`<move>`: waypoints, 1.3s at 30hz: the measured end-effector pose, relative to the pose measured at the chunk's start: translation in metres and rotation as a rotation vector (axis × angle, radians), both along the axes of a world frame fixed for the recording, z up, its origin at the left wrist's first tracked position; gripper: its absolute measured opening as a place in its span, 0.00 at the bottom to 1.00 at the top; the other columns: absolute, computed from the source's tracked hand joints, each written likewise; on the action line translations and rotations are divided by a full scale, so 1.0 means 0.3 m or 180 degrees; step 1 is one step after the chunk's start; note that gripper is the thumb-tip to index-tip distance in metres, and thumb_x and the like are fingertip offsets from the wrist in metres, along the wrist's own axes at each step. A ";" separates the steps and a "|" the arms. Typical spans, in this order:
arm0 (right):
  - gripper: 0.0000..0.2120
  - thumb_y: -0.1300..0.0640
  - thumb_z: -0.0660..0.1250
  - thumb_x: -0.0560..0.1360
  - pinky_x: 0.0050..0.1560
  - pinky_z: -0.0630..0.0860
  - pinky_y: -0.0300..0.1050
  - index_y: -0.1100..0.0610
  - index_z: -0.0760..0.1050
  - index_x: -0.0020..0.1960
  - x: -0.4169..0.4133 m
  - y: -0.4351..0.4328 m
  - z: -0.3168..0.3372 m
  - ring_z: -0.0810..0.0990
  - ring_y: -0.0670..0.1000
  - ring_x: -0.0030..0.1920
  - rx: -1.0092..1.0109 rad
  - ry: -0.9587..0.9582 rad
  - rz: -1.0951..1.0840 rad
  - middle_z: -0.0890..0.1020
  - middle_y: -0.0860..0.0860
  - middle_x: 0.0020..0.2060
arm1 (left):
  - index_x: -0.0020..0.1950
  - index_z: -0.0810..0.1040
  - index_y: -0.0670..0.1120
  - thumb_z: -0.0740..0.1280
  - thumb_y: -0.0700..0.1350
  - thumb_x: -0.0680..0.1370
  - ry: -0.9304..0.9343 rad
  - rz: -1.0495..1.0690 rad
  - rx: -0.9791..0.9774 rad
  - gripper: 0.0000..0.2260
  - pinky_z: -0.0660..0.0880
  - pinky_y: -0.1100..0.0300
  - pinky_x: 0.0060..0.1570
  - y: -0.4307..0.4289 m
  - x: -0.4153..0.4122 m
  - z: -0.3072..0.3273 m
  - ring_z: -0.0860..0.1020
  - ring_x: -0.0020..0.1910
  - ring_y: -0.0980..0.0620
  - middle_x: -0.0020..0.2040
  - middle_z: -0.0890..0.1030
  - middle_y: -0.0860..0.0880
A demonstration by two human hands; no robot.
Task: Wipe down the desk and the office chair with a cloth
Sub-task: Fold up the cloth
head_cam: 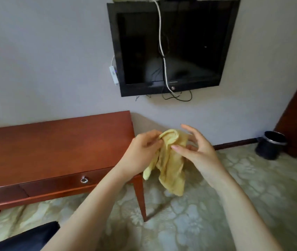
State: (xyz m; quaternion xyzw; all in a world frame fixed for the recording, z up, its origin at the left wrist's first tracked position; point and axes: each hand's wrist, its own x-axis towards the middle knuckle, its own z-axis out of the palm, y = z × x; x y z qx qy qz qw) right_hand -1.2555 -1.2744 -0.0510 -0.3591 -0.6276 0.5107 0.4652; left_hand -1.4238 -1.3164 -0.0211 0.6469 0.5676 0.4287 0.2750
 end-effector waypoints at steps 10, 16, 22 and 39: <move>0.05 0.56 0.73 0.67 0.33 0.69 0.38 0.54 0.78 0.35 0.768 0.262 0.052 0.76 0.45 0.32 0.0798 -0.1374 -0.2227 0.80 0.47 0.29 | 0.53 0.81 0.44 0.58 0.36 0.81 0.0260 -0.1362 0.0194 0.12 0.75 0.56 0.55 0.549 0.734 -0.004 0.80 0.50 0.54 0.48 0.83 0.51; 0.03 0.59 0.73 0.69 0.41 0.75 0.40 0.53 0.81 0.40 1.108 0.446 0.077 0.79 0.43 0.38 0.0718 -0.1341 -0.2972 0.82 0.45 0.34 | 0.51 0.81 0.45 0.63 0.35 0.78 -0.0189 -0.2173 0.0145 0.09 0.77 0.54 0.51 0.849 1.126 -0.030 0.81 0.48 0.53 0.46 0.84 0.50; 0.08 0.59 0.74 0.67 0.40 0.68 0.26 0.48 0.79 0.38 1.416 0.727 0.148 0.76 0.36 0.41 0.0785 -0.1709 -0.3457 0.80 0.40 0.35 | 0.47 0.81 0.48 0.69 0.31 0.73 -0.0515 -0.2974 -0.0209 0.12 0.76 0.62 0.46 1.212 1.491 -0.032 0.82 0.44 0.54 0.43 0.84 0.50; 0.03 0.51 0.72 0.70 0.37 0.74 0.37 0.49 0.80 0.38 2.499 1.116 0.103 0.77 0.41 0.37 0.0303 -0.1760 -0.4320 0.80 0.44 0.31 | 0.49 0.82 0.53 0.68 0.40 0.77 -0.0511 -0.3576 0.0066 0.09 0.76 0.69 0.43 1.822 2.600 0.033 0.83 0.45 0.57 0.43 0.85 0.54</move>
